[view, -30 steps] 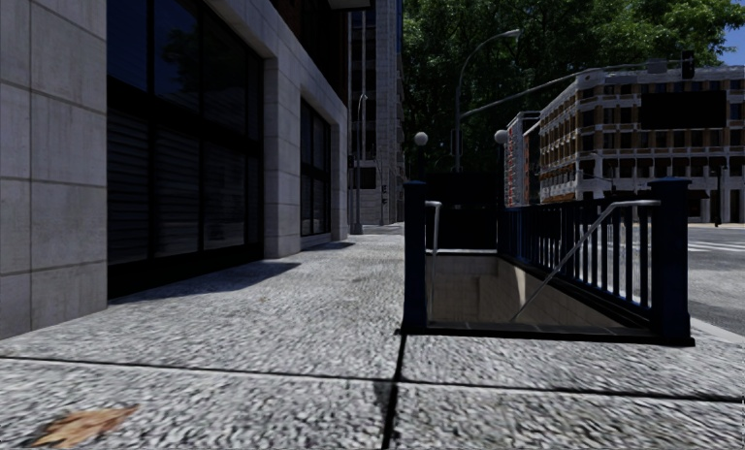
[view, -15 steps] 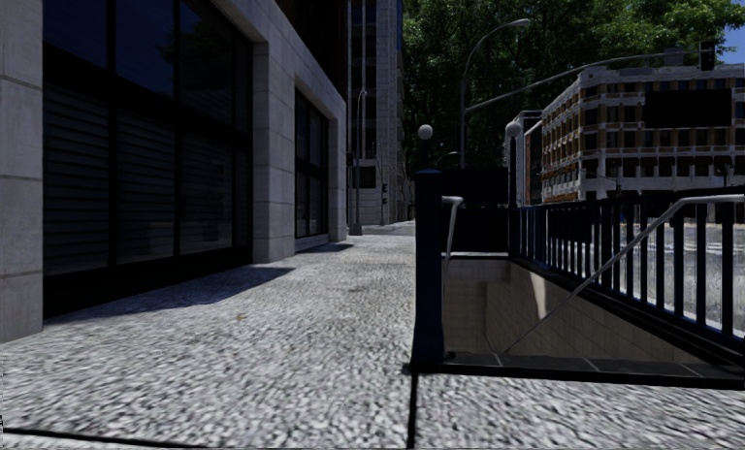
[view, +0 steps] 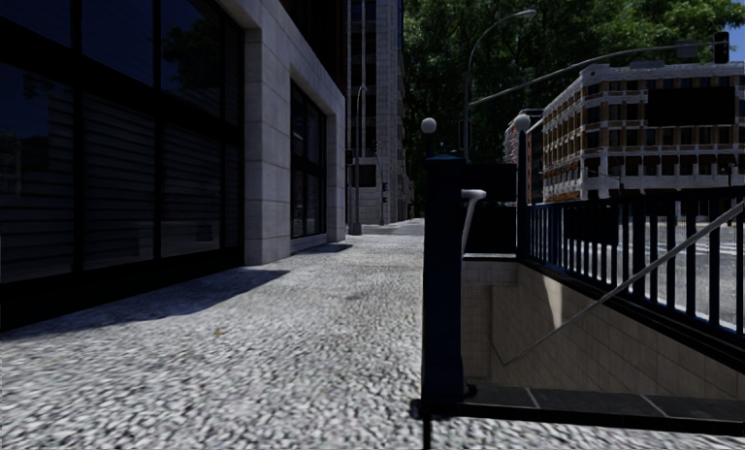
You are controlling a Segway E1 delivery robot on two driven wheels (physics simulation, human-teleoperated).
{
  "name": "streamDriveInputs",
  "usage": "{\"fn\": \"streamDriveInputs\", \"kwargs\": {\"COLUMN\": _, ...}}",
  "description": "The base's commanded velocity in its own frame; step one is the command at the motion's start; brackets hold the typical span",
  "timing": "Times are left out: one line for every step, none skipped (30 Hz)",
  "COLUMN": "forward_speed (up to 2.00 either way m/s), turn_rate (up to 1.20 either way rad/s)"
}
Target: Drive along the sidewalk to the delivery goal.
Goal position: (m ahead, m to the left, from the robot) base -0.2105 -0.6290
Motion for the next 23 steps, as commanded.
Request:
{"fn": "streamDriveInputs", "kwargs": {"forward_speed": 0.00, "turn_rate": 0.00}}
{"fn": "streamDriveInputs", "kwargs": {"forward_speed": 0.00, "turn_rate": 0.00}}
{"fn": "streamDriveInputs", "kwargs": {"forward_speed": 0.00, "turn_rate": 0.00}}
{"fn": "streamDriveInputs", "kwargs": {"forward_speed": 0.00, "turn_rate": 0.00}}
{"fn": "streamDriveInputs", "kwargs": {"forward_speed": 0.00, "turn_rate": 0.00}}
{"fn": "streamDriveInputs", "kwargs": {"forward_speed": 0.00, "turn_rate": 0.00}}
{"fn": "streamDriveInputs", "kwargs": {"forward_speed": 0.00, "turn_rate": 0.00}}
{"fn": "streamDriveInputs", "kwargs": {"forward_speed": 0.00, "turn_rate": 0.00}}
{"fn": "streamDriveInputs", "kwargs": {"forward_speed": 0.00, "turn_rate": 0.00}}
{"fn": "streamDriveInputs", "kwargs": {"forward_speed": 0.00, "turn_rate": 0.00}}
{"fn": "streamDriveInputs", "kwargs": {"forward_speed": 0.00, "turn_rate": 0.00}}
{"fn": "streamDriveInputs", "kwargs": {"forward_speed": 0.00, "turn_rate": 0.00}}
{"fn": "streamDriveInputs", "kwargs": {"forward_speed": 0.00, "turn_rate": 0.00}}
{"fn": "streamDriveInputs", "kwargs": {"forward_speed": 0.00, "turn_rate": 0.00}}
{"fn": "streamDriveInputs", "kwargs": {"forward_speed": 0.00, "turn_rate": 0.00}}
{"fn": "streamDriveInputs", "kwargs": {"forward_speed": 0.00, "turn_rate": 0.00}}
{"fn": "streamDriveInputs", "kwargs": {"forward_speed": 0.00, "turn_rate": 0.00}}
{"fn": "streamDriveInputs", "kwargs": {"forward_speed": 0.00, "turn_rate": 0.00}}
{"fn": "streamDriveInputs", "kwargs": {"forward_speed": 0.00, "turn_rate": 0.00}}
{"fn": "streamDriveInputs", "kwargs": {"forward_speed": 0.00, "turn_rate": 0.00}}
{"fn": "streamDriveInputs", "kwargs": {"forward_speed": 0.00, "turn_rate": 0.00}}
{"fn": "streamDriveInputs", "kwargs": {"forward_speed": 0.00, "turn_rate": 0.00}}
{"fn": "streamDriveInputs", "kwargs": {"forward_speed": 0.00, "turn_rate": 0.00}}
